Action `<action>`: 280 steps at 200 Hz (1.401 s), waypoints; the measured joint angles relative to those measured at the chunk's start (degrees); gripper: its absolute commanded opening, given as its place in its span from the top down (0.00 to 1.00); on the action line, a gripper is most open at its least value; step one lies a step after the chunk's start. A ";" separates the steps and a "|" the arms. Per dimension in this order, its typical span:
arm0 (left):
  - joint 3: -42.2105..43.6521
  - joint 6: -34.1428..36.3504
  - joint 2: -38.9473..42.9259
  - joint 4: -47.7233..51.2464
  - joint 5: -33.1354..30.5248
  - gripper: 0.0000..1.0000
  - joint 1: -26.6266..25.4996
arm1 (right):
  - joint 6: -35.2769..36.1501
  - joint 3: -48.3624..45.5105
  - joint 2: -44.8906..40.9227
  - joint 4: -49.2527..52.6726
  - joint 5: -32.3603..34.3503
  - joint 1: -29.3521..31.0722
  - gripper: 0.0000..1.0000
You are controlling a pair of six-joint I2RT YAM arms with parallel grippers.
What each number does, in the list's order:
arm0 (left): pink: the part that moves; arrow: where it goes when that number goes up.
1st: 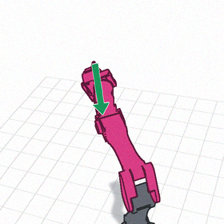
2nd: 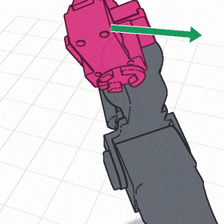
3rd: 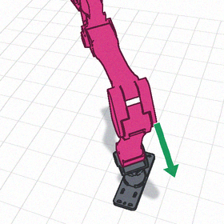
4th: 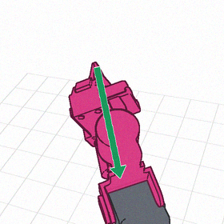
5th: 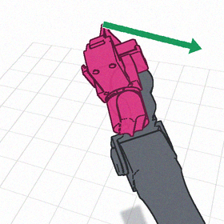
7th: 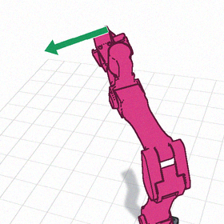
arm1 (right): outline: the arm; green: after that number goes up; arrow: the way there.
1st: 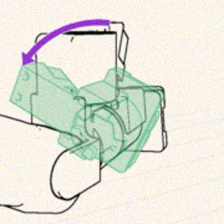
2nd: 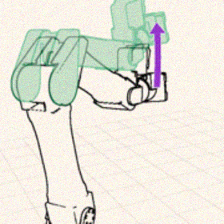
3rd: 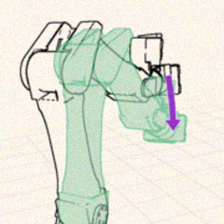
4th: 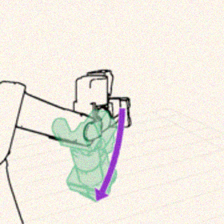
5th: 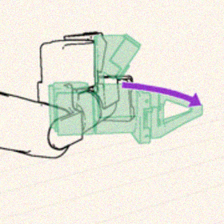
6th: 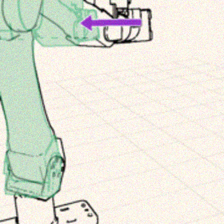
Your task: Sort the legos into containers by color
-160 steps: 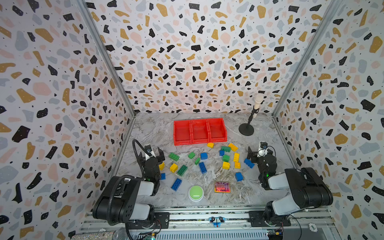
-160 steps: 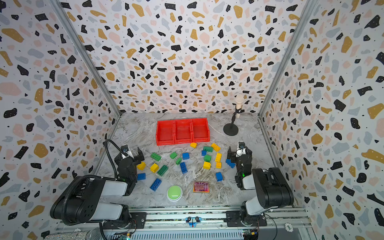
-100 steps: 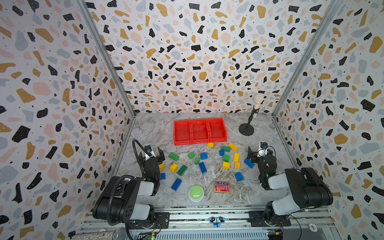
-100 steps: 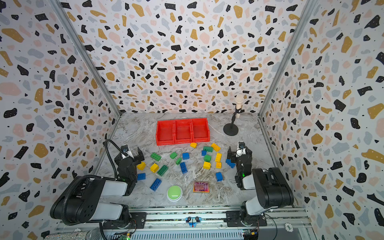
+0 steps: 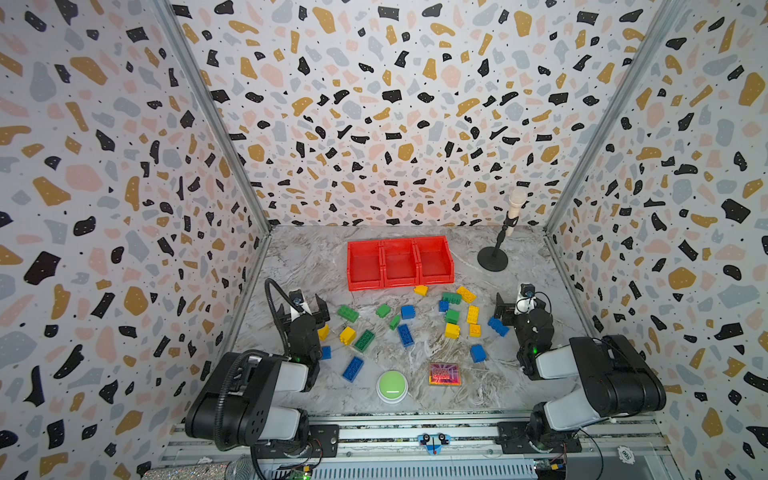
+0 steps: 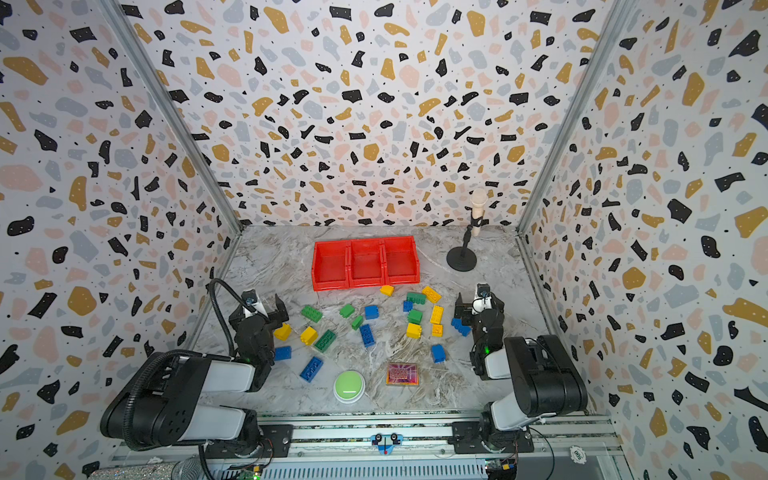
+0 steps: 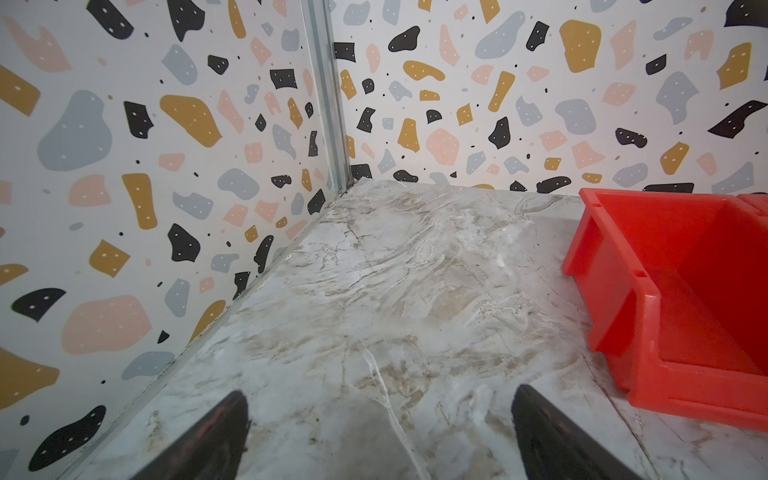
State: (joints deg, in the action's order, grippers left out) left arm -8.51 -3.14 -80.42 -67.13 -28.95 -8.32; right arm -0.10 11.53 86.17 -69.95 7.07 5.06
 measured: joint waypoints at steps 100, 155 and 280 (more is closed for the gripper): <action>-1.36 -0.11 1.86 4.48 -0.63 0.00 0.00 | 0.44 5.25 -4.68 11.87 5.40 3.58 0.01; -18.16 -4.57 10.99 28.13 -2.82 0.00 -1.92 | -8.26 33.16 -7.02 43.74 5.05 7.37 0.07; -13.33 -12.46 24.06 45.27 -7.65 0.00 -39.60 | -25.79 47.63 11.67 77.50 1.11 24.48 0.14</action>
State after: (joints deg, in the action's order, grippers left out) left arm -21.85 -15.59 -56.36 -21.87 -36.60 -47.92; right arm -25.89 59.16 97.84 7.55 8.19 29.54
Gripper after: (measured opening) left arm 0.999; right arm 0.854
